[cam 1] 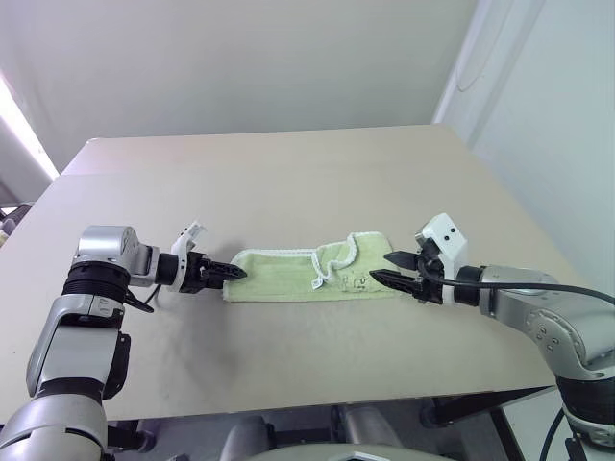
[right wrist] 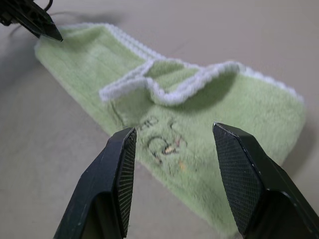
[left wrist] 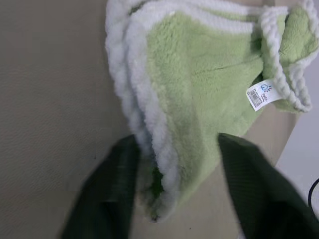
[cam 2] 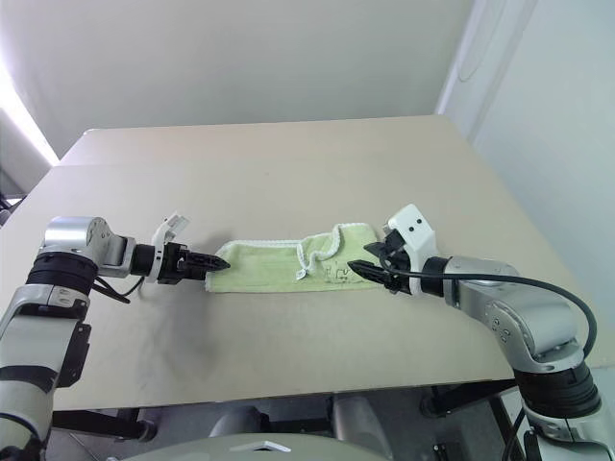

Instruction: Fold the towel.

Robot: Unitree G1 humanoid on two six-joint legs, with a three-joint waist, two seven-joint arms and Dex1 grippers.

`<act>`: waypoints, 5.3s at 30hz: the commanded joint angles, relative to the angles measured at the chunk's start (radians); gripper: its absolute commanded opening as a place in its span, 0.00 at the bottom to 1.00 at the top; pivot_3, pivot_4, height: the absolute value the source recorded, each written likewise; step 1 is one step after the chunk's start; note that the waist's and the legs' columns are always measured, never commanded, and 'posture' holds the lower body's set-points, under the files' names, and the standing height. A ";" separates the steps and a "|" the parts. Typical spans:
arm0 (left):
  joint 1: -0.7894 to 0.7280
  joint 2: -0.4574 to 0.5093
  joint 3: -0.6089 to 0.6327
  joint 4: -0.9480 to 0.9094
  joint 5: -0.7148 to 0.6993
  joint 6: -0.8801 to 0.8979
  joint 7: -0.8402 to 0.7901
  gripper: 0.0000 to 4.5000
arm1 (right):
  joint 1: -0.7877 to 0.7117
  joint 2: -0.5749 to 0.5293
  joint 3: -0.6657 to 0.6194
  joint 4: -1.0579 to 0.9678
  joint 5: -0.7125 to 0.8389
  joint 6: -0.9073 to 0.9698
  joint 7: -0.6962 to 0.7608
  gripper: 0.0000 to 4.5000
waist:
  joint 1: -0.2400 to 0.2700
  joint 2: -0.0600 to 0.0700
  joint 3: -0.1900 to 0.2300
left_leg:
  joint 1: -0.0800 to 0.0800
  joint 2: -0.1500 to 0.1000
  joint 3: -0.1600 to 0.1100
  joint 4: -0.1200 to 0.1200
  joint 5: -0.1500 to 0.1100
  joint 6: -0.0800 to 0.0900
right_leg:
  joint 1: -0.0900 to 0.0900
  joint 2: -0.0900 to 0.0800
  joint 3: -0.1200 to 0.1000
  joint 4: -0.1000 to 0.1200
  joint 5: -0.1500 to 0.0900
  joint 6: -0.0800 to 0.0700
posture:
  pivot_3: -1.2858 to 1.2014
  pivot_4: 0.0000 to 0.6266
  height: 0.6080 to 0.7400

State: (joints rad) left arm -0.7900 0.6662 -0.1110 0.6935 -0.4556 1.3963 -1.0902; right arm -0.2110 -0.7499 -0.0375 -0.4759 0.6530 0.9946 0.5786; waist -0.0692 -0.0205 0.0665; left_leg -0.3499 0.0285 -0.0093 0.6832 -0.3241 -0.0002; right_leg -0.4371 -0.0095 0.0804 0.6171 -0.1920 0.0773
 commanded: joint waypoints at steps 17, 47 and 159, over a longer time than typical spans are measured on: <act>-0.116 0.178 -0.191 -0.040 0.038 -0.110 -0.232 0.01 | 0.120 -0.092 -0.027 -0.083 -0.039 -0.171 0.191 0.57 | -0.002 -0.002 0.001 | 0.000 0.000 0.000 0.000 0.000 0.000 | 0.000 0.000 0.000 0.000 0.000 0.000 | 0.52 0.00 0.79; -0.551 -0.394 -0.359 0.310 0.143 -0.223 -0.427 0.01 | 0.169 -0.026 -0.057 -0.160 -0.028 -0.116 0.040 0.57 | 0.008 -0.005 0.002 | -0.004 -0.001 0.000 0.001 0.000 0.000 | -0.002 0.000 0.001 -0.001 0.000 0.000 | 0.52 0.00 0.79; 0.078 0.047 0.016 -0.480 0.078 -0.944 -0.522 1.00 | -0.182 -0.018 0.418 0.082 -0.457 -0.349 0.271 0.99 | 0.000 -0.001 0.000 | 0.009 -0.001 0.001 -0.002 0.000 0.000 | 0.008 -0.001 0.002 -0.003 -0.001 0.002 | 0.52 0.00 0.79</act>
State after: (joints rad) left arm -0.7203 0.6917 -0.1242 0.2847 -0.3347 0.4336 -1.6083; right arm -0.3700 -0.7696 0.3704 -0.4036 0.2349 0.6824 0.8460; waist -0.0690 -0.0212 0.0670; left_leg -0.3412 0.0279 -0.0088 0.6811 -0.3241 -0.0003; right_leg -0.4287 -0.0101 0.0820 0.6138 -0.1928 0.0790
